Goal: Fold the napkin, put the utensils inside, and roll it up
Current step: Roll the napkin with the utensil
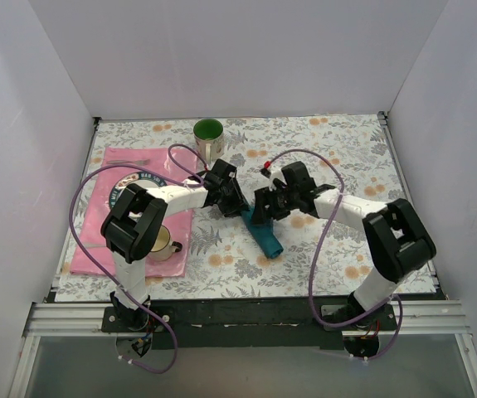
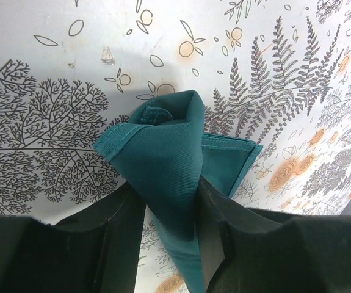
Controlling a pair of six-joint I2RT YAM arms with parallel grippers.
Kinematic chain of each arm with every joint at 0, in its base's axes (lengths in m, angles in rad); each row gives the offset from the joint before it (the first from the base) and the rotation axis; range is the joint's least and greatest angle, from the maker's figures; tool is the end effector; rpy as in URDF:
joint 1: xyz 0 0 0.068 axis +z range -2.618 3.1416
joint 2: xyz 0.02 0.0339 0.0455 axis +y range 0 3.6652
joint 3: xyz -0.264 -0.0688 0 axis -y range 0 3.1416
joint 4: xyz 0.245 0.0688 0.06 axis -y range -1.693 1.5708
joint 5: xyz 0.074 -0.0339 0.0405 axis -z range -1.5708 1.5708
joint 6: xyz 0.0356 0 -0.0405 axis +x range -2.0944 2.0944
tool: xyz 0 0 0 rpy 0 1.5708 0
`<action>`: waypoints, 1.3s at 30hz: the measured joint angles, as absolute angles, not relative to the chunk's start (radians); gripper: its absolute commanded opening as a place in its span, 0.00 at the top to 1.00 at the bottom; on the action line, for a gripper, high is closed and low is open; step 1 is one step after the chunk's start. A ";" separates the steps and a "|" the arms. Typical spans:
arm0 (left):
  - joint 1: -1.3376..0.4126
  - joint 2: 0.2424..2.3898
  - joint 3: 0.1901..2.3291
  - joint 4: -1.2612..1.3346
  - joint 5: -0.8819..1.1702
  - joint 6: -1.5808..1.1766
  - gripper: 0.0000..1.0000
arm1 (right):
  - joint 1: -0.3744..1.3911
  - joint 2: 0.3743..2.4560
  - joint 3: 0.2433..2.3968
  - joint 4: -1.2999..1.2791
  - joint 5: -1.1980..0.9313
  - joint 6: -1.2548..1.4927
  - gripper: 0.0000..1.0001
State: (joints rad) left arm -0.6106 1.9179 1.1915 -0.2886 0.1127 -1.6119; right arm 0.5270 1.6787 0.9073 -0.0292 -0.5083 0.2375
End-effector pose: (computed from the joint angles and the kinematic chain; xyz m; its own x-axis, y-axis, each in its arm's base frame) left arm 0.3177 -0.2272 0.1510 -0.5892 -0.7994 0.1171 -0.7208 0.4546 -0.5232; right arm 0.2844 0.1855 0.1727 -0.7753 -0.2133 -0.5945 -0.5657 0.6531 0.5033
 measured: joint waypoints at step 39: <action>-0.574 1.919 1.185 -0.215 0.243 -1.605 0.26 | 0.814 1.740 1.013 -0.183 0.078 0.082 0.65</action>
